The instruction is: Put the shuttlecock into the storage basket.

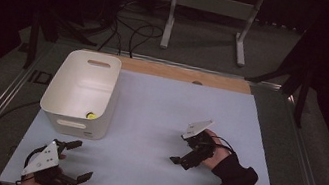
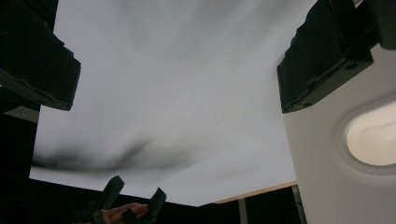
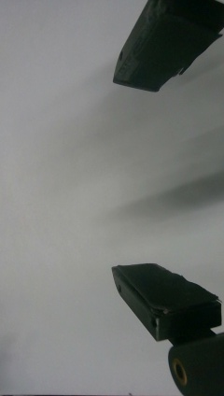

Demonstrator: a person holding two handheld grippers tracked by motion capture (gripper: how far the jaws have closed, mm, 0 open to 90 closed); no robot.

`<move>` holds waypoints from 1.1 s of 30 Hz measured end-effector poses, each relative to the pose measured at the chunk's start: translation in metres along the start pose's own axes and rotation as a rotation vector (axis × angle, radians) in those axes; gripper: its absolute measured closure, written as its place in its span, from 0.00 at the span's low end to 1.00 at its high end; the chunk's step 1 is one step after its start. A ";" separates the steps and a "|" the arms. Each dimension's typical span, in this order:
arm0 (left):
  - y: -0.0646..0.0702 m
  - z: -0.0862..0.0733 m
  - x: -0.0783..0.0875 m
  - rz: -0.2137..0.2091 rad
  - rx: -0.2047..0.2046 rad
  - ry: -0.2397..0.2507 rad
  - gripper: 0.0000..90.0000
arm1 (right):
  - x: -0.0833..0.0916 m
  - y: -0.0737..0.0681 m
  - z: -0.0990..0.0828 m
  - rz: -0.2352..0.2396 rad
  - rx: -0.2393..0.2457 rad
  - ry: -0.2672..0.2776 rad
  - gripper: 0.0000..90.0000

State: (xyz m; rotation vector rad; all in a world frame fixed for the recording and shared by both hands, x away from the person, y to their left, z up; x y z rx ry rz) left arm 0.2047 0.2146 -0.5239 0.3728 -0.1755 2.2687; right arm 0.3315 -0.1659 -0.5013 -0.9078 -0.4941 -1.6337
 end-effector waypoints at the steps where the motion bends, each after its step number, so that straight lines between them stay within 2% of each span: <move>1: 0.000 0.000 0.000 0.000 0.000 0.000 0.00 | 0.000 0.000 0.000 0.000 0.000 0.000 0.08; 3: 0.000 0.000 0.000 0.001 -0.001 0.000 0.00 | 0.005 -0.002 -0.008 0.007 0.001 0.028 0.08; 9: 0.000 0.000 0.000 0.002 0.000 0.000 0.00 | 0.012 -0.003 -0.024 -0.010 -0.007 0.045 0.08; 16: 0.000 0.000 0.000 0.002 -0.001 -0.002 0.00 | 0.023 -0.005 -0.042 -0.019 -0.033 0.079 0.08; 33: 0.000 0.000 -0.001 0.005 -0.003 -0.004 0.00 | 0.043 -0.010 -0.083 -0.076 -0.102 0.151 0.08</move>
Point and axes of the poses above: each handheld gripper's, and its own axes: x roughly backward along the jaws, z roughly out of its top, y roughly to its right, the point moved 3 cm from there along -x, roughly forward along the jaws, and after that the axes turned 6 degrees about z, right-handed, at the moved point
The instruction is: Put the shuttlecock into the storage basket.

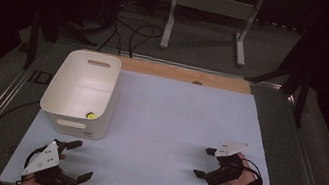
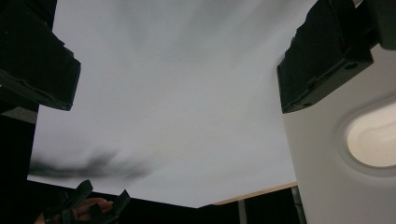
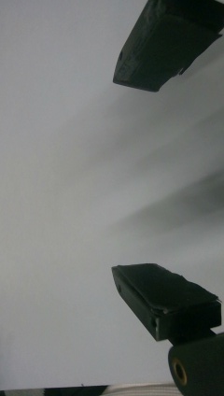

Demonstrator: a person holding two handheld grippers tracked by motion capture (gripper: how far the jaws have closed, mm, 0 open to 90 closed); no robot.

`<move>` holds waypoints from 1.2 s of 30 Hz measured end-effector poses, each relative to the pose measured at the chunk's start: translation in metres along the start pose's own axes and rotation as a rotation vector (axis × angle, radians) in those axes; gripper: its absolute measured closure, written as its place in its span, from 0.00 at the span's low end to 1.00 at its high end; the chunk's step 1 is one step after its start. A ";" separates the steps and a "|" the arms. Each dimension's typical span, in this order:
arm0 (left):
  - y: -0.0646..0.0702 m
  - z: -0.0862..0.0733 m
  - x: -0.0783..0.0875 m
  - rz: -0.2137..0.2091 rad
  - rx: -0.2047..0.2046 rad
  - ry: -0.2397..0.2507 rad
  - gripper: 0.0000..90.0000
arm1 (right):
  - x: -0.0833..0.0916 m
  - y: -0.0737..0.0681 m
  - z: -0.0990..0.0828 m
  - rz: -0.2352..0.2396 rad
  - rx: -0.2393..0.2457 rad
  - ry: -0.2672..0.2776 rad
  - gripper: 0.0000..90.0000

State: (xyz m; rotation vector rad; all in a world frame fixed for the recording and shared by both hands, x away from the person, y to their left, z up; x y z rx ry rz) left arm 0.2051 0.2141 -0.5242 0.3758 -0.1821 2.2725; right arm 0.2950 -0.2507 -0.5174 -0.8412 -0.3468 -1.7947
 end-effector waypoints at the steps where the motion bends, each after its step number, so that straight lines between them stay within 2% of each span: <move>1: 0.000 0.000 0.000 -0.001 0.001 0.000 0.00 | 0.001 0.000 -0.002 0.001 -0.006 0.007 0.08; 13: 0.000 0.000 0.000 -0.003 -0.002 0.000 0.00 | 0.018 0.006 -0.023 -0.026 -0.059 0.078 0.08; 17: 0.000 0.000 0.000 -0.001 0.000 0.001 0.00 | 0.017 0.007 -0.028 -0.032 -0.060 0.082 0.08; 23: 0.000 0.000 0.000 -0.005 0.000 0.001 0.00 | 0.014 0.006 -0.030 -0.040 -0.035 0.087 0.08; 36: 0.000 0.000 0.000 -0.007 0.003 0.004 0.00 | 0.002 0.003 -0.029 -0.013 -0.023 0.073 0.08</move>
Point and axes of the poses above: each handheld gripper's, and its own axes: x roughly backward along the jaws, z roughly out of its top, y roughly to its right, the point moved 3 cm from there along -x, roughly forward along the jaws, and after that the axes turned 6 degrees about z, right-handed, at the moved point
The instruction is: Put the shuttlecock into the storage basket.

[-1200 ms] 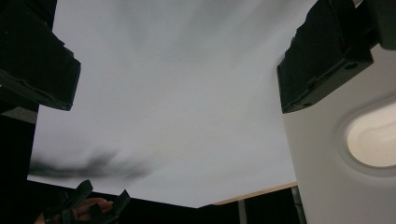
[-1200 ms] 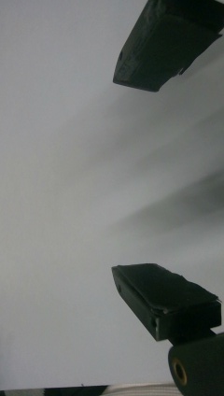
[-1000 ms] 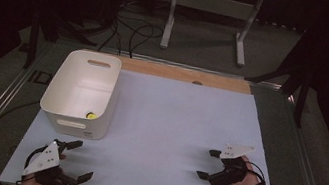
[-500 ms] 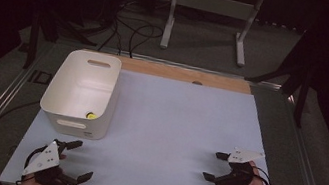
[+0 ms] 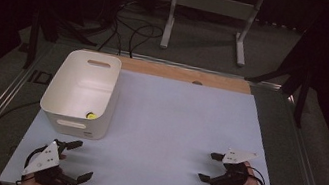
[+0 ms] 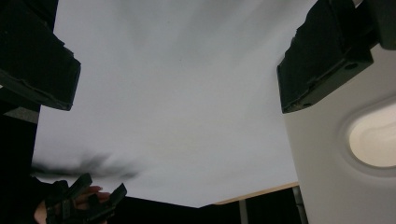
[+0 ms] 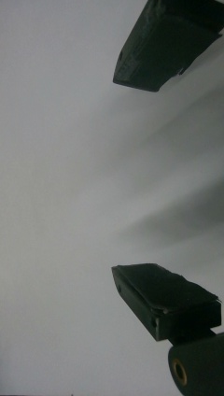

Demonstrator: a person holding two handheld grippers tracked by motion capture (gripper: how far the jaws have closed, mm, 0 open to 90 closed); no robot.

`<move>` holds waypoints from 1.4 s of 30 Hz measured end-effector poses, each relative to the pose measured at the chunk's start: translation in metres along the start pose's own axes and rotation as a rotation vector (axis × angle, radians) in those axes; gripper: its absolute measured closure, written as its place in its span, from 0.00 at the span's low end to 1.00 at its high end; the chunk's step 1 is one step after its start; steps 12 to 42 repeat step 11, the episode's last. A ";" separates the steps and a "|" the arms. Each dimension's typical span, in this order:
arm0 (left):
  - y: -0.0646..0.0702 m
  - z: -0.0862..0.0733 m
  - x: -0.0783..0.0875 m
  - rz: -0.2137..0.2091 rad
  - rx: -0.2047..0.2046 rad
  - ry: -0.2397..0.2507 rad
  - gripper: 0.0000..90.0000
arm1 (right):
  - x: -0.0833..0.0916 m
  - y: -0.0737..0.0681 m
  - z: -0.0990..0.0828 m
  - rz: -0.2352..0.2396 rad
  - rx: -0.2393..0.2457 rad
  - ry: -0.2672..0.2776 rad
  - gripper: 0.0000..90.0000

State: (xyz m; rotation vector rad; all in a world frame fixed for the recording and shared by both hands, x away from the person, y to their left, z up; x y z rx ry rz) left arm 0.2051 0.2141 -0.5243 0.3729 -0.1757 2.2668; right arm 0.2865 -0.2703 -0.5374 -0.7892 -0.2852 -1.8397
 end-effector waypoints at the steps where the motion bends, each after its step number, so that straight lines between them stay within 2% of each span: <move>1: 0.000 0.000 0.000 -0.001 0.001 0.000 0.00 | -0.001 0.000 0.000 0.002 0.000 0.001 0.08; 9: 0.000 0.000 0.000 -0.001 0.002 0.000 0.00 | -0.005 -0.005 0.001 0.020 0.004 0.001 0.08; 42: 0.000 0.000 0.000 -0.001 0.001 0.000 0.00 | -0.006 -0.005 0.000 0.018 0.006 -0.002 0.08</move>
Point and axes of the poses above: each handheld gripper's, and its own axes: x roughly backward along the jaws, z roughly out of its top, y roughly to its right, the point moved 3 cm from there along -x, roughly forward along the jaws, and after that the axes turned 6 degrees about z, right-handed, at the moved point
